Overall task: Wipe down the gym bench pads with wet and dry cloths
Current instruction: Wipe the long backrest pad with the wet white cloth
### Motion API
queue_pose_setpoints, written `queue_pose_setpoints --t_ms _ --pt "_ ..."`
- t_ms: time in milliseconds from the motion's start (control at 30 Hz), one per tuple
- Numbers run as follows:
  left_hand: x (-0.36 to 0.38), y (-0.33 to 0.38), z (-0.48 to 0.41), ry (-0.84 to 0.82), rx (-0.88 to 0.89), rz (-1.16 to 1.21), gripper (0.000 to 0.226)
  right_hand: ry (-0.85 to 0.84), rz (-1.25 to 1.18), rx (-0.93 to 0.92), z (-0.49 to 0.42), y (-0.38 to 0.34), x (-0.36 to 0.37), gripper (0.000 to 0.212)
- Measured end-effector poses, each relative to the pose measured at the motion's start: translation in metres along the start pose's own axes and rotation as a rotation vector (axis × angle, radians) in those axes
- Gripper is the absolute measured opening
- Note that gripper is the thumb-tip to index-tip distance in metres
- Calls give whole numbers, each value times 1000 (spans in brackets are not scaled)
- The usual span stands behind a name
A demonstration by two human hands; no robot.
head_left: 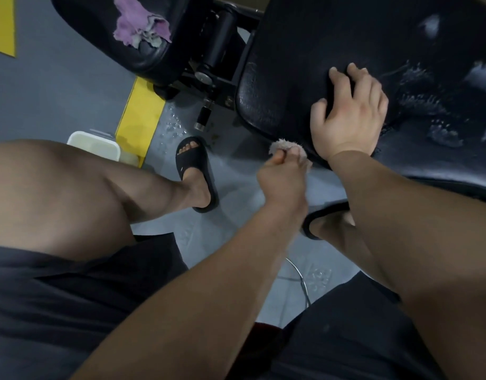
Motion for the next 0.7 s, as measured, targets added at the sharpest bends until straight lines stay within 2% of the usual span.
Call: queue_pose_setpoints --t_ms 133,167,267,400,567,700 --pt "-21 73 -27 107 253 -128 21 -7 -5 5 -1 2 -1 54" --pt "-21 86 -29 128 294 -267 21 -14 0 6 -1 2 -1 55" --pt "-23 106 -25 162 479 -811 41 -30 2 6 -1 1 -1 56" --pt "-6 82 -6 -114 750 -1245 49 -43 -7 5 -2 2 0 56" --pt "33 93 -16 -362 1061 -1594 47 -23 -11 6 -1 2 -1 55" --pt "76 125 -43 -475 1101 -1752 42 -32 -14 4 -1 2 -1 56"
Point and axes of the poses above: each hand's wrist, its own z-axis away from the middle knuckle, its own x-axis out of the palm, y = z × x, the point moved 8 cm from there along -z, towards the middle knuckle, and after that the axes turned 3 degrees about -x, right-handed, at the moved point
